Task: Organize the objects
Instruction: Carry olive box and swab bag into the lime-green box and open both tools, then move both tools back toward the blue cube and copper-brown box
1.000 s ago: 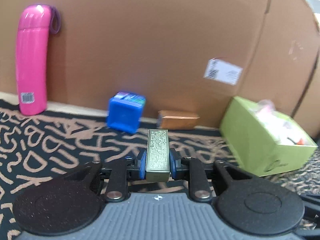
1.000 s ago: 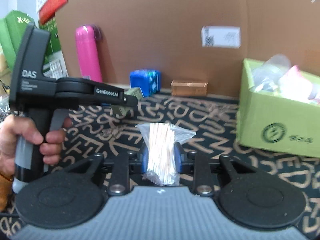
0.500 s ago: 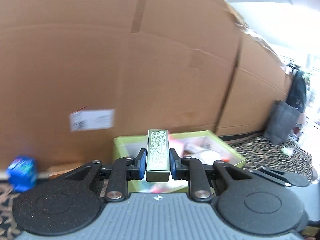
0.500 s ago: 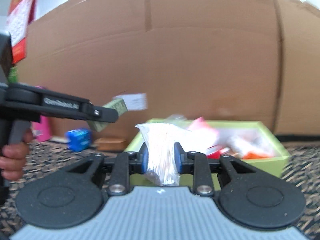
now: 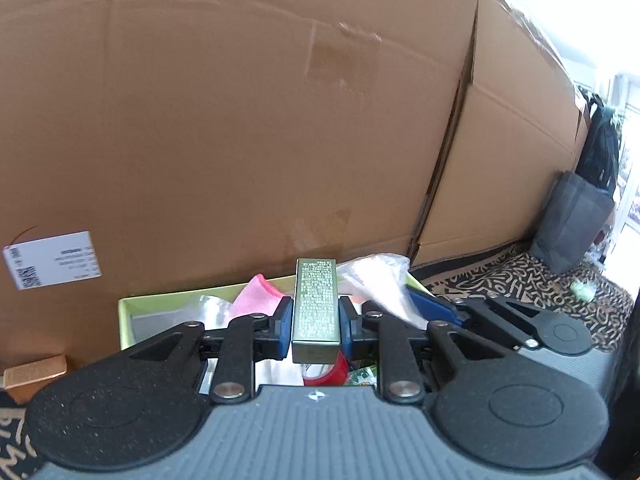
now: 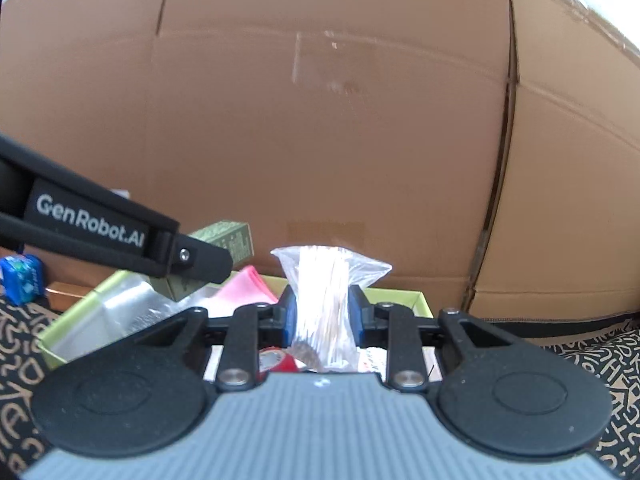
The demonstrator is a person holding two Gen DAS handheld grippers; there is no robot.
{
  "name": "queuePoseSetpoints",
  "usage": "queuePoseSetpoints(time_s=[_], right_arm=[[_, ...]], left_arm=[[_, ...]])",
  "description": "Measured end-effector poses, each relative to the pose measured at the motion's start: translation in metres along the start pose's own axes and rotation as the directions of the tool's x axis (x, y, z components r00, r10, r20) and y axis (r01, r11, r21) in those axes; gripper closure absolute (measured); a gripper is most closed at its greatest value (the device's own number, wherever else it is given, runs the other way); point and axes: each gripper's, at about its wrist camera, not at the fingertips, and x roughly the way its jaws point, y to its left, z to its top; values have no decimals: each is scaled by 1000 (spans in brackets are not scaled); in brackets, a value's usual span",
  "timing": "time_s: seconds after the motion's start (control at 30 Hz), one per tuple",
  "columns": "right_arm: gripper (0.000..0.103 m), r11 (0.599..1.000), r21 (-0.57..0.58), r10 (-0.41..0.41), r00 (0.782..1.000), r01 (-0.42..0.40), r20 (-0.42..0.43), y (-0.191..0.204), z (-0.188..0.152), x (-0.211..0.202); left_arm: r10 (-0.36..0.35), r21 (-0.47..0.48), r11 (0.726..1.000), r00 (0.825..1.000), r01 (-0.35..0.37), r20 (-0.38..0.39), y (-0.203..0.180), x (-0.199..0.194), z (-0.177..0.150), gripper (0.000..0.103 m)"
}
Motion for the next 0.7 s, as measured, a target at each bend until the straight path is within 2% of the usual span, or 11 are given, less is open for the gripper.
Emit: queuePoseSetpoints(time_s=[0.03,0.1,0.13,0.17,0.2,0.27,0.33,0.43,0.57,0.7], right_arm=[[74,1000,-20,6,1000,-6,-12,1,-2,5],[55,998,-64,16,1000,-17,-26,4,-8,8],[38,997,-76,6,1000,-7,-11,4,-12,6],[25,997,-80,-5,1000,6,8,6,-15,4],[19,997,-74,-17,1000,18,23,5,-18,0],[5,999,-41,-31,999,32,37,2,-23,-7],[0,999,-1,-32,999,33,41,-4,-24,-11],[0,999,41,-19,1000,19,15,-4,-22,-13],[0,997,65,-40,999,40,2,-6,-18,-21],[0,995,93,-31,999,27,39,-8,-10,-45]], left_arm=[[-15,11,1000,1000,14,13,-1,1,-2,78],[-51,13,999,999,51,13,1,2,-7,45],[-43,-3,999,999,43,22,3,0,-10,20],[-25,-19,999,998,27,55,4,-5,-14,17],[-19,-19,1000,997,21,81,3,-10,-17,17],[-22,-8,1000,996,22,83,4,-14,-19,17],[-9,-9,1000,996,10,92,6,-19,-21,17],[9,-11,1000,995,-8,97,7,-24,-20,16],[28,-47,999,995,-24,101,16,-41,-19,16],[98,-52,994,990,-93,105,24,-66,-19,16]])
